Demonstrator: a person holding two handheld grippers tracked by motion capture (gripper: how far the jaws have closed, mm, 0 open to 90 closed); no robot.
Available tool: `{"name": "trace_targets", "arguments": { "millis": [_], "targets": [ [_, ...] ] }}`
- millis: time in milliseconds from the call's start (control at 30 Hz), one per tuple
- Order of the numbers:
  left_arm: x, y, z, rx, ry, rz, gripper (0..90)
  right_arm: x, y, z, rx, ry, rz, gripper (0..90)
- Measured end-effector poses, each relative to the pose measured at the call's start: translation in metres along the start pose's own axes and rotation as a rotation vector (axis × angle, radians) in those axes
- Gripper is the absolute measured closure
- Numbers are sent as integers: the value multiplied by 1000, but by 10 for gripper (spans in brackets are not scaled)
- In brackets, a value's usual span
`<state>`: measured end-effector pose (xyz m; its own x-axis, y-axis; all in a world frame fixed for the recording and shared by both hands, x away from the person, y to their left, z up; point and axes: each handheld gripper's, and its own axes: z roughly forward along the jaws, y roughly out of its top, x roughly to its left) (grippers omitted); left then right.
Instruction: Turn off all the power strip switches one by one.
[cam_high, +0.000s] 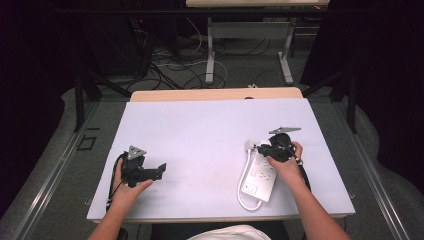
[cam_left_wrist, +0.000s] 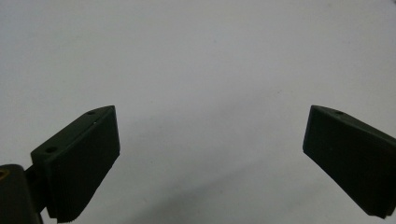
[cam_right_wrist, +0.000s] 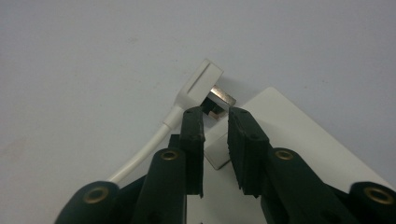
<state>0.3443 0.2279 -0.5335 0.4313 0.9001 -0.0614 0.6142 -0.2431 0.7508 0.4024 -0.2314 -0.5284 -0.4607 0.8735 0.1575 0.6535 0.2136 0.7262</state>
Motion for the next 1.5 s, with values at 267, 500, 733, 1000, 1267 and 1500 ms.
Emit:
{"name": "trace_targets", "arguments": {
  "millis": [267, 500, 733, 1000, 1267, 1500],
  "targets": [
    [0, -2, -3, -16, 12, -10, 36, 4, 1, -14, -23, 6, 3, 503],
    [0, -2, -3, -21, 14, -16, 36, 7, -3, -33, -36, -14, 12, 326],
    [1, -2, -6, -13, 15, -6, 37, 5, -15, -46, -19, -32, 17, 301],
    [3, -3, -7, -28, 20, -31, 37, -4, -33, -63, -58, -89, 19, 157],
    [4, -2, -8, -15, 19, -37, 37, -30, -57, -71, -62, -208, 47, 46],
    [5, -3, -7, -24, 26, -35, 37, -51, -68, -75, -90, -275, 90, 0]
  ]
}}
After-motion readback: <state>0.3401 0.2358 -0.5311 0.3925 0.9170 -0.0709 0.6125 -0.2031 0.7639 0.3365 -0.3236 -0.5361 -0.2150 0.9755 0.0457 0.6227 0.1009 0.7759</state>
